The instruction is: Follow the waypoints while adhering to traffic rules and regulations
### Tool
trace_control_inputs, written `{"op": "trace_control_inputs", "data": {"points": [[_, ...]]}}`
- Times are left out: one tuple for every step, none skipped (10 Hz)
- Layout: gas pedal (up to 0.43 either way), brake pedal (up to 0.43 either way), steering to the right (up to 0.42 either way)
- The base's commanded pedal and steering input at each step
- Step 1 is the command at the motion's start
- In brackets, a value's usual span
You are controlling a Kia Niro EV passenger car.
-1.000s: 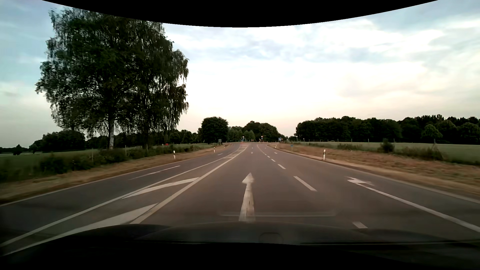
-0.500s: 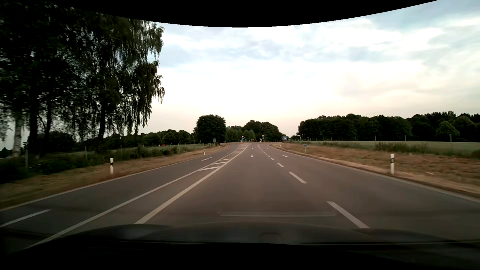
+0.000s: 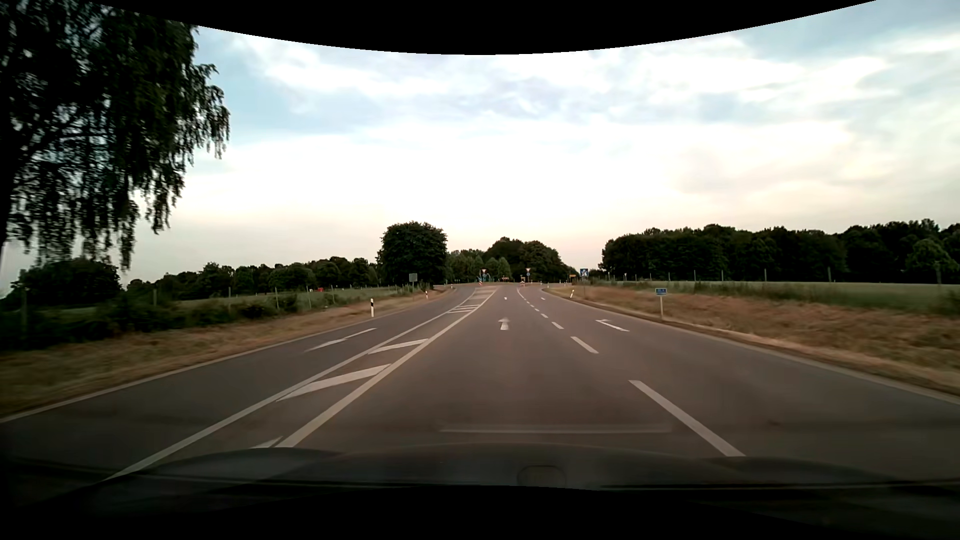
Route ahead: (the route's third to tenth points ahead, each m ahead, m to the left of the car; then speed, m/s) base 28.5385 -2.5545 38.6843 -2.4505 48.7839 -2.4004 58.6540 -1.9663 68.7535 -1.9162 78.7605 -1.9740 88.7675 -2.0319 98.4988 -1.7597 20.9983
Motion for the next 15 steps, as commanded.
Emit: {"op": "trace_control_inputs", "data": {"points": [[0.000,0.085,-0.003],[0.000,0.091,-0.003],[0.000,0.098,-0.003],[0.000,0.098,-0.003],[0.000,0.098,-0.003],[0.000,0.104,-0.002],[0.000,0.110,-0.003],[0.000,0.116,-0.002],[0.000,0.128,-0.002],[0.000,0.146,-0.003],[0.000,0.159,-0.002],[0.000,0.171,-0.002],[0.000,0.171,-0.002],[0.000,0.177,-0.002],[0.000,0.189,-0.002]]}}
